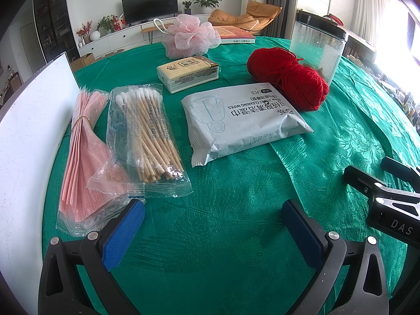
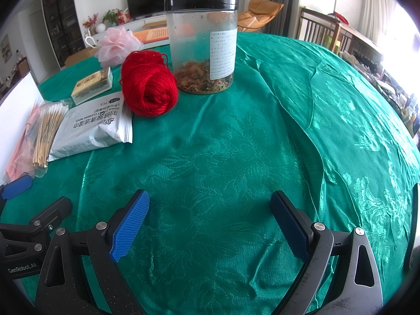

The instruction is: Organize soft objects

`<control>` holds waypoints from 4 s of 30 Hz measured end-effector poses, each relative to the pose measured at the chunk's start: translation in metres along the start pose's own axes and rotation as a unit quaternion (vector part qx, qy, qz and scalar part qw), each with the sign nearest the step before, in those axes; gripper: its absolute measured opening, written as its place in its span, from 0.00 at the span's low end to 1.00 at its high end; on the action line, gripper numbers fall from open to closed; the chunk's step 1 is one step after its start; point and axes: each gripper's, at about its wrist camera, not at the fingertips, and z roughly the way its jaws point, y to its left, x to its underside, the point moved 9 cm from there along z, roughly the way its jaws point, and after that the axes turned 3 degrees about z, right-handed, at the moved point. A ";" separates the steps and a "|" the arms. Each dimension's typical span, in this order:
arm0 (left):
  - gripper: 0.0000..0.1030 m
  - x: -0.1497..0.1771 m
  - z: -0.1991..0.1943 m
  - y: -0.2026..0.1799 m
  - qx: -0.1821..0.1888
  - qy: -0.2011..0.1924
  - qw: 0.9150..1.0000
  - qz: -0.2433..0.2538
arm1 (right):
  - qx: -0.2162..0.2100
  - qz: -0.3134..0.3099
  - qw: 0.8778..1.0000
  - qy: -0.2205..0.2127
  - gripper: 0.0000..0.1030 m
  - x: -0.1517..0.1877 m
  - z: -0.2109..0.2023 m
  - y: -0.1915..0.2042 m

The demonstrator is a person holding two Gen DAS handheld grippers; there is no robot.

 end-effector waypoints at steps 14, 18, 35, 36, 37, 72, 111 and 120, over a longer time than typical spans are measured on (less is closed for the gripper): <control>1.00 0.000 0.000 0.000 0.000 0.000 1.000 0.000 | 0.000 0.000 1.000 0.000 0.92 0.000 0.000 0.000; 1.00 0.000 0.000 0.000 0.000 0.000 1.000 0.000 | 0.000 0.000 1.000 0.000 0.92 0.000 0.000 0.000; 1.00 0.000 0.000 0.000 0.000 -0.001 1.000 0.000 | 0.000 0.000 1.000 0.000 0.92 0.000 0.000 0.000; 1.00 0.000 0.000 0.000 0.000 -0.001 1.000 0.000 | 0.000 0.000 1.000 0.000 0.92 0.000 0.000 0.000; 1.00 0.000 0.000 0.000 0.000 -0.001 1.000 0.000 | 0.000 0.000 1.000 0.000 0.92 0.000 0.000 0.000; 1.00 -0.001 0.000 0.000 0.000 -0.002 1.000 -0.001 | 0.000 0.000 1.000 0.000 0.92 0.000 0.000 0.000; 1.00 -0.010 -0.069 0.041 0.085 -0.027 0.991 -0.101 | -0.101 0.021 0.994 -0.019 0.44 -0.004 -0.051 -0.030; 0.75 -0.077 0.035 0.074 0.031 0.065 0.990 -0.123 | -0.114 0.068 0.990 -0.040 0.44 0.016 -0.067 -0.055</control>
